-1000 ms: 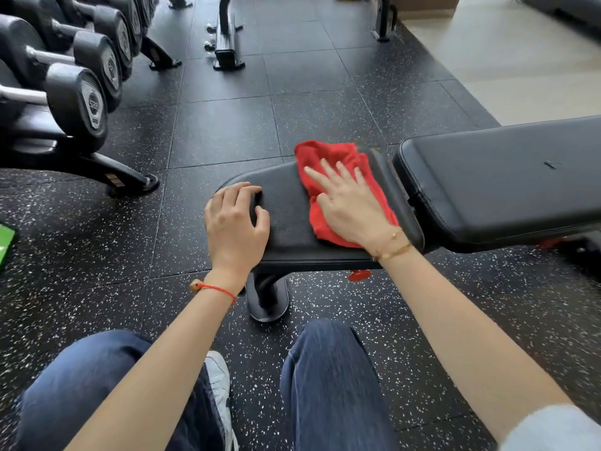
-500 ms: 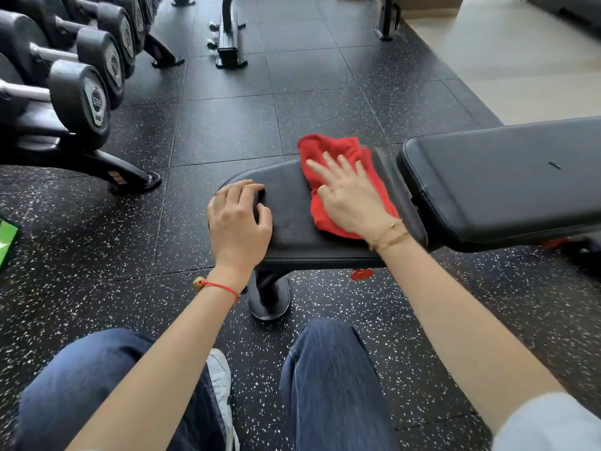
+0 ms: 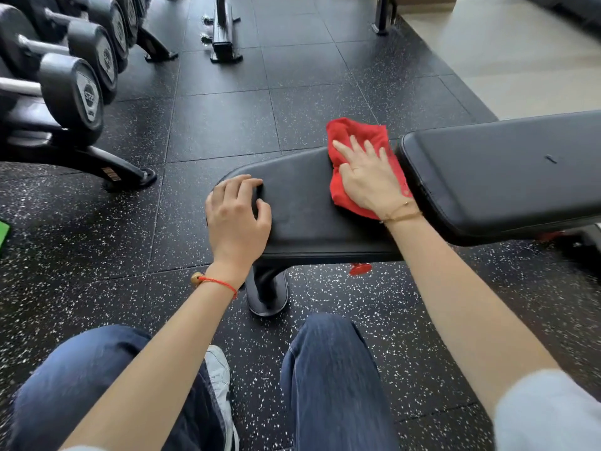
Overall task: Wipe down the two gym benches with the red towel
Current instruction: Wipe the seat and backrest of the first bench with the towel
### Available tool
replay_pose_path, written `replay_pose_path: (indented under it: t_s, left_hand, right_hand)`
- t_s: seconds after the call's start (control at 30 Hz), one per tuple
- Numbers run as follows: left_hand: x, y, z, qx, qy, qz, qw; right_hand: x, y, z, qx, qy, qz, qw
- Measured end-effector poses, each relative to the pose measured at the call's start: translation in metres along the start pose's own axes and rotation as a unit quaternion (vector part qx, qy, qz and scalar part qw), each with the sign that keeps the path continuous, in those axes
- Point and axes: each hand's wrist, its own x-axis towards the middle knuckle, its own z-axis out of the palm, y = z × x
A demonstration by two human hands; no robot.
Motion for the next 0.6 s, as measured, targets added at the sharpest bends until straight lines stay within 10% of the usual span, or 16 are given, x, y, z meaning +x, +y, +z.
replay_pose_path:
  t_s: [0.17, 0.43, 0.6]
  left_hand:
    - [0.0, -0.001, -0.001, -0.002, 0.004, 0.008, 1.0]
    - [-0.002, 0.001, -0.002, -0.005, -0.004, 0.006, 1.0]
    - [-0.003, 0.004, -0.006, -0.035, -0.008, -0.007, 0.999]
  right_hand:
    - [-0.065, -0.01, 0.008, 0.008, -0.002, -0.127, 0.992]
    - [-0.031, 0.012, -0.001, 0.002, 0.008, -0.009, 1.0]
    - [-0.019, -0.048, 0.014, -0.014, -0.002, -0.087, 0.996]
